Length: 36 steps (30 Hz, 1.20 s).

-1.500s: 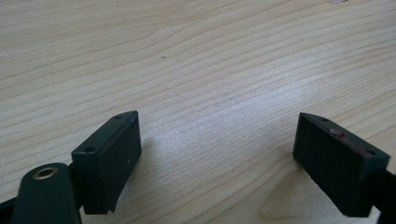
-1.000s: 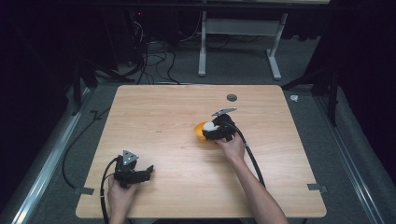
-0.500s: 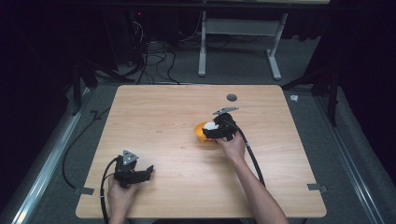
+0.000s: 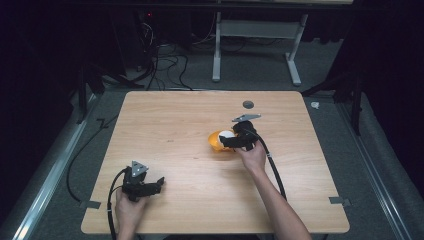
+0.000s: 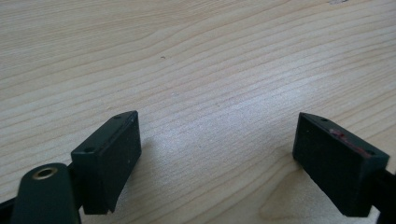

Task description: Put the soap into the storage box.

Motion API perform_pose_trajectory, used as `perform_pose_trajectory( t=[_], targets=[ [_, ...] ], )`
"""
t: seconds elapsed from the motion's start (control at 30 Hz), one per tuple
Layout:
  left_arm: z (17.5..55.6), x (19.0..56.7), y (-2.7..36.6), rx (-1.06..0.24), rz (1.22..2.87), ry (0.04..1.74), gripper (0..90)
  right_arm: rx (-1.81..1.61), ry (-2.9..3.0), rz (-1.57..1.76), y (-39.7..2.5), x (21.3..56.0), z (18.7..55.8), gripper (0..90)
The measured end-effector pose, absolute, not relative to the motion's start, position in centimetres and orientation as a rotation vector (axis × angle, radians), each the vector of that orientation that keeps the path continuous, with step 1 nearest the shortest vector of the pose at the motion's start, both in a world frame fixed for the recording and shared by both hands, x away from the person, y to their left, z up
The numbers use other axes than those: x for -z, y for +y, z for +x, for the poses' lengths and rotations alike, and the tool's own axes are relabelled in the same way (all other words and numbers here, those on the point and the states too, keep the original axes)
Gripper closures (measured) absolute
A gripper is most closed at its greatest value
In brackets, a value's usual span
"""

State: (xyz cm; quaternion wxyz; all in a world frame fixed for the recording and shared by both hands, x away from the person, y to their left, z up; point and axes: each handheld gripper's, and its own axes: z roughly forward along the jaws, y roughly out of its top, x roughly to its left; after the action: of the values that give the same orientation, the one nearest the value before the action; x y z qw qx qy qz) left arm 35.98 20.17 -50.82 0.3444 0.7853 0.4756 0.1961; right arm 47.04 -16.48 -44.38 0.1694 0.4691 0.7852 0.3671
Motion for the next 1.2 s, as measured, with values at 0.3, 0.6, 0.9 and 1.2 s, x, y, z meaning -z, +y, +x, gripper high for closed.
perform_pose_trajectory(
  t=[0.3,0.6,0.9,1.2],
  targets=[
    [36.0,50.8,20.2,-0.509,2.040,1.235,16.0,-1.073,2.208,1.322,-17.4,43.8,46.5,26.6],
    [36.0,50.8,20.2,-0.510,2.039,1.236,15.9,-1.089,2.190,1.331,-18.2,43.4,45.9,27.3],
    [36.0,50.8,20.2,-0.510,2.039,1.236,15.9,-1.082,2.182,1.336,-18.7,43.0,45.5,28.7],
    [36.0,50.8,20.2,-0.510,2.039,1.235,15.9,-1.098,2.168,1.335,-19.3,42.5,45.1,28.8]
  ],
)
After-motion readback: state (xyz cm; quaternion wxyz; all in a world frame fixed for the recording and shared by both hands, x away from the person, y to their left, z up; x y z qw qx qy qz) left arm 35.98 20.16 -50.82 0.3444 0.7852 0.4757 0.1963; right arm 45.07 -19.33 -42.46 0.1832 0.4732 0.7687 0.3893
